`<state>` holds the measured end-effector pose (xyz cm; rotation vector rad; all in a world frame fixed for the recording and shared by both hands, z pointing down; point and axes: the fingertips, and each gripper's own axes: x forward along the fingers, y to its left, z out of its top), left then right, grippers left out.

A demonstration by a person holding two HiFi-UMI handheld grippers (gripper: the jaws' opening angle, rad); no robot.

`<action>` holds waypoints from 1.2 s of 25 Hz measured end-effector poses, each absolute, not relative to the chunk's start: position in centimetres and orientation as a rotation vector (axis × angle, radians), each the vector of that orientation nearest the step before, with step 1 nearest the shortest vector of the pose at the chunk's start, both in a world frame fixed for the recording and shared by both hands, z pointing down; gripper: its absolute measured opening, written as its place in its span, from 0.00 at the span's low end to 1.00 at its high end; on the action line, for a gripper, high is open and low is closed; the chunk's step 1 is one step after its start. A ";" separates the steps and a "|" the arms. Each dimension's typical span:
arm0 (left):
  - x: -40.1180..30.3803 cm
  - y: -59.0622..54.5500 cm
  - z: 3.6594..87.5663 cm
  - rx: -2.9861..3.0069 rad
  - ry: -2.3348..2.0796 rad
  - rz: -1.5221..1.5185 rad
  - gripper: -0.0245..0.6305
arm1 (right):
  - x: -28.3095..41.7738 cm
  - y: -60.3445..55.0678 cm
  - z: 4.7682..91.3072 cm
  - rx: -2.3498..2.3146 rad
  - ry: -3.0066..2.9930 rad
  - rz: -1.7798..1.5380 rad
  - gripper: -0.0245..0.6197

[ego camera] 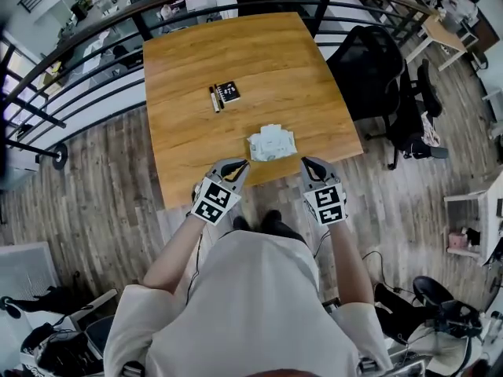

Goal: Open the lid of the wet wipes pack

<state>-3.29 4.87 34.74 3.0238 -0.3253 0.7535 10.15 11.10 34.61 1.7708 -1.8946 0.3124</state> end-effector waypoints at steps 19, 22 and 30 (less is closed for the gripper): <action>-1.0 8.5 28.2 2.950 -0.647 0.484 0.03 | 13.7 15.7 29.2 1.834 -2.163 0.308 0.04; -0.7 8.9 28.2 2.943 -0.667 0.477 0.03 | 14.4 15.9 28.9 1.824 -2.171 0.294 0.04; -0.2 9.0 28.4 2.929 -0.709 0.467 0.03 | 15.3 15.9 29.2 1.797 -2.186 0.285 0.04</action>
